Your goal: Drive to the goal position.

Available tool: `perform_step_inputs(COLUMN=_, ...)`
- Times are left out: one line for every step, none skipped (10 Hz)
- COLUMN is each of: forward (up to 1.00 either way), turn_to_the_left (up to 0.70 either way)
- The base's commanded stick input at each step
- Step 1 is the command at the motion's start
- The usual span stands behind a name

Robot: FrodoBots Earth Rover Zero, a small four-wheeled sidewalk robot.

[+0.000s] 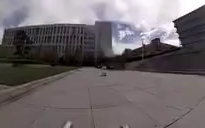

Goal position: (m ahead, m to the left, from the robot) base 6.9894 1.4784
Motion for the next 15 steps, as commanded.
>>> perform_step_inputs(forward=1.00, turn_to_the_left=0.00)
perform_step_inputs(forward=1.00, turn_to_the_left=0.00)
perform_step_inputs(forward=1.00, turn_to_the_left=0.00)
perform_step_inputs(forward=1.00, turn_to_the_left=0.00)
perform_step_inputs(forward=1.00, turn_to_the_left=-0.02)
perform_step_inputs(forward=1.00, turn_to_the_left=-0.02)
perform_step_inputs(forward=1.00, turn_to_the_left=-0.02)
perform_step_inputs(forward=1.00, turn_to_the_left=-0.02)
perform_step_inputs(forward=1.00, turn_to_the_left=-0.02)
perform_step_inputs(forward=1.00, turn_to_the_left=-0.02)
perform_step_inputs(forward=1.00, turn_to_the_left=-0.02)
perform_step_inputs(forward=1.00, turn_to_the_left=-0.02)
perform_step_inputs(forward=1.00, turn_to_the_left=-0.02)
perform_step_inputs(forward=1.00, turn_to_the_left=0.00)
perform_step_inputs(forward=1.00, turn_to_the_left=0.00)
